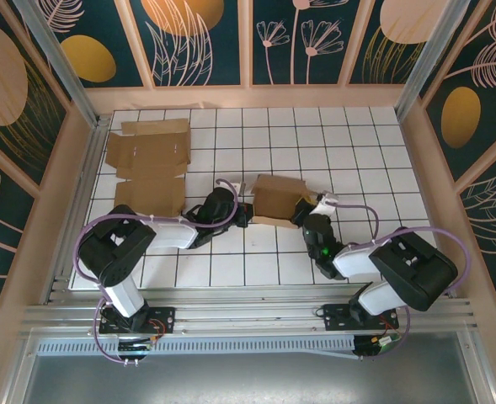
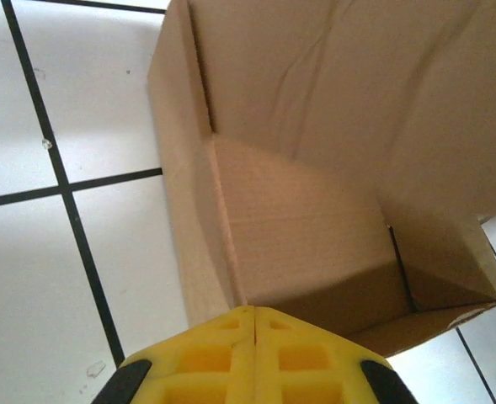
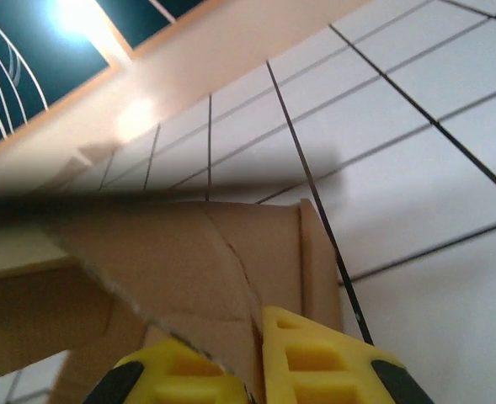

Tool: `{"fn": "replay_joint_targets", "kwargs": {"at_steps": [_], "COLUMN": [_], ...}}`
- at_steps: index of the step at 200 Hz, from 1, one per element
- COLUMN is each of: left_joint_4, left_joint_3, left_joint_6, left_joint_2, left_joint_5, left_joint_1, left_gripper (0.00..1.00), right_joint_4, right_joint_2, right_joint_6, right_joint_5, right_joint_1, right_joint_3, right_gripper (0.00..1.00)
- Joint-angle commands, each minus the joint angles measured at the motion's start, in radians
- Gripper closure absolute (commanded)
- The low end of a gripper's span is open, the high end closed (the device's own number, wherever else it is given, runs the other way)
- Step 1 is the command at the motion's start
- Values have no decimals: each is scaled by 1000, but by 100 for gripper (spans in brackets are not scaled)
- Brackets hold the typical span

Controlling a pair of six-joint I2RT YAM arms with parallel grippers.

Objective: Fold the paper box

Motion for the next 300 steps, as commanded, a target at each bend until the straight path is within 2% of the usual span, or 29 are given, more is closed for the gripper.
{"fn": "replay_joint_targets", "kwargs": {"at_steps": [1, 23, 37, 59, 86, 112, 132, 147, 156, 165, 167, 185, 195, 207, 224, 254, 263, 278, 300], "left_joint_4": [-77, -59, -50, -54, -35, -83, -188, -402, -549, -633, -638, -569, -564, -625, -655, -655, -647, -623, -555], "left_joint_3": [-34, -55, -71, -95, -143, -165, -156, -56, 55, 151, 164, 230, 286, 386, 471, 463, 438, 389, 326], "left_joint_6": [-19, -31, -36, -45, -88, -125, -186, -243, -246, -249, -250, -297, -291, -230, -154, -123, -116, -116, -132], "left_joint_2": [-6, -56, -83, -147, -264, -401, -560, -611, -573, -507, -497, -392, -331, -241, -121, -20, -18, -18, 23], "left_joint_5": [9, 4, 5, 5, 19, 32, 12, -95, -129, -79, -60, 108, 146, 154, 238, 273, 272, 276, 329], "left_joint_1": [-5, -5, -5, -5, -5, -5, -5, -3, 11, 52, 63, 165, 200, 205, 204, 198, 196, 197, 193], "left_gripper": [100, 100, 99, 94, 75, 74, 73, 69, 67, 64, 64, 54, 47, 40, 37, 38, 41, 46, 62], "right_joint_4": [-187, -279, -341, -457, -655, -833, -986, -1125, -1201, -1279, -1295, -1403, -1459, -1516, -1506, -1439, -1406, -1342, -1237], "right_joint_2": [-61, -168, -244, -410, -692, -951, -1038, -956, -847, -716, -685, -421, -293, -166, -52, 19, 18, 9, 2], "right_joint_6": [30, 29, 9, -14, -24, -29, 0, 20, -3, -25, -32, -89, -134, -211, -256, -251, -239, -203, -162], "right_joint_5": [-1, -7, -10, -59, -212, -374, -392, -371, -437, -570, -618, -1012, -1101, -1136, -1191, -1184, -1171, -1140, -1090], "right_joint_1": [22, 23, 23, 23, 22, 21, 16, -23, -90, -176, -224, -487, -557, -567, -564, -528, -518, -507, -490], "right_joint_3": [-51, -60, -62, -70, -55, -3, 118, 275, 386, 509, 535, 721, 793, 866, 890, 824, 789, 721, 615], "right_gripper": [78, 55, 47, 42, 39, 38, 31, 21, 20, 18, 18, 17, 17, 17, 17, 18, 20, 29, 39]}}
